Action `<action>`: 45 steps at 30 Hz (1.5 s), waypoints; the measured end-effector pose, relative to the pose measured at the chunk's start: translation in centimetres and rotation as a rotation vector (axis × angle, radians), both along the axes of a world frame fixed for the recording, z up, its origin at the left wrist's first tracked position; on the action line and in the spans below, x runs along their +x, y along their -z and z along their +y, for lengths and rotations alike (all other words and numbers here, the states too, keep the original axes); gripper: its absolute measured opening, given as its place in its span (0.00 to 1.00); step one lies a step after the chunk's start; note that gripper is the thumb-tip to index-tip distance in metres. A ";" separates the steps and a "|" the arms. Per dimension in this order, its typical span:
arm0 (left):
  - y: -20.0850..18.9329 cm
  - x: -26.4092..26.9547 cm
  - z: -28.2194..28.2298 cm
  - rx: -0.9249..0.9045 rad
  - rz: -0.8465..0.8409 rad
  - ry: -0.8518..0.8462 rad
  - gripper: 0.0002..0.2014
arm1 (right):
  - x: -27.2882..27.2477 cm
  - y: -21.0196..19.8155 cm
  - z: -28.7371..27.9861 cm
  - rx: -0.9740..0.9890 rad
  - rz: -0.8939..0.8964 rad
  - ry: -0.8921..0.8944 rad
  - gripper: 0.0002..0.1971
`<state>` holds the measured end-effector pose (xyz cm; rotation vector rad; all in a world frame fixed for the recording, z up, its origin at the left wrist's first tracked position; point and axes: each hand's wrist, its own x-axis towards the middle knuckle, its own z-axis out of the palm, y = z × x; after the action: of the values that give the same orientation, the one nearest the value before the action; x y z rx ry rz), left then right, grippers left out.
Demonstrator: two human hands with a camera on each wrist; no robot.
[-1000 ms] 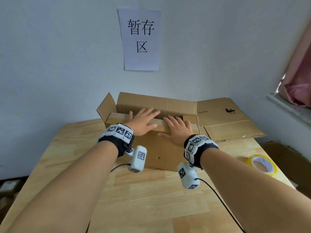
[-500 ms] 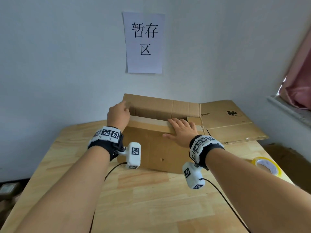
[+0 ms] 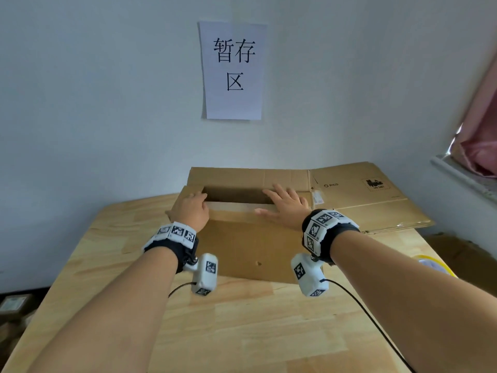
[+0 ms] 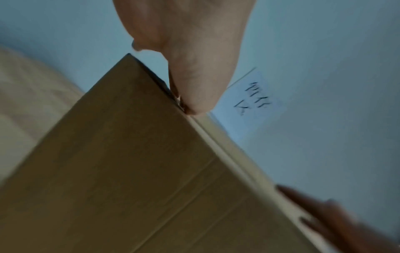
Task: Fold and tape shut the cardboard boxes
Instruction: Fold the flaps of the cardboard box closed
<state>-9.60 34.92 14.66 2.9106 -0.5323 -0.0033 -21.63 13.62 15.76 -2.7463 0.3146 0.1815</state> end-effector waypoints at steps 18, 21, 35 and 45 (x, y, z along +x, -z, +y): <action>0.1 2.2 1.7 -0.105 0.167 0.067 0.27 | 6.8 -3.5 -0.1 -0.267 -0.111 0.151 0.28; -0.2 2.3 1.3 -0.091 0.148 0.030 0.24 | 6.9 -3.3 1.9 -0.231 -0.026 0.015 0.29; -0.9 3.2 4.1 -0.164 0.072 0.262 0.20 | 6.0 -0.8 5.6 -0.164 0.252 -0.096 0.49; -1.4 5.9 5.8 -0.587 0.368 -0.094 0.26 | 7.4 -2.0 7.5 -0.228 0.289 -0.094 0.51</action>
<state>-3.69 40.70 16.09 2.2822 -0.2714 -0.3082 -14.20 21.11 17.73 -2.9620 0.2974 0.6053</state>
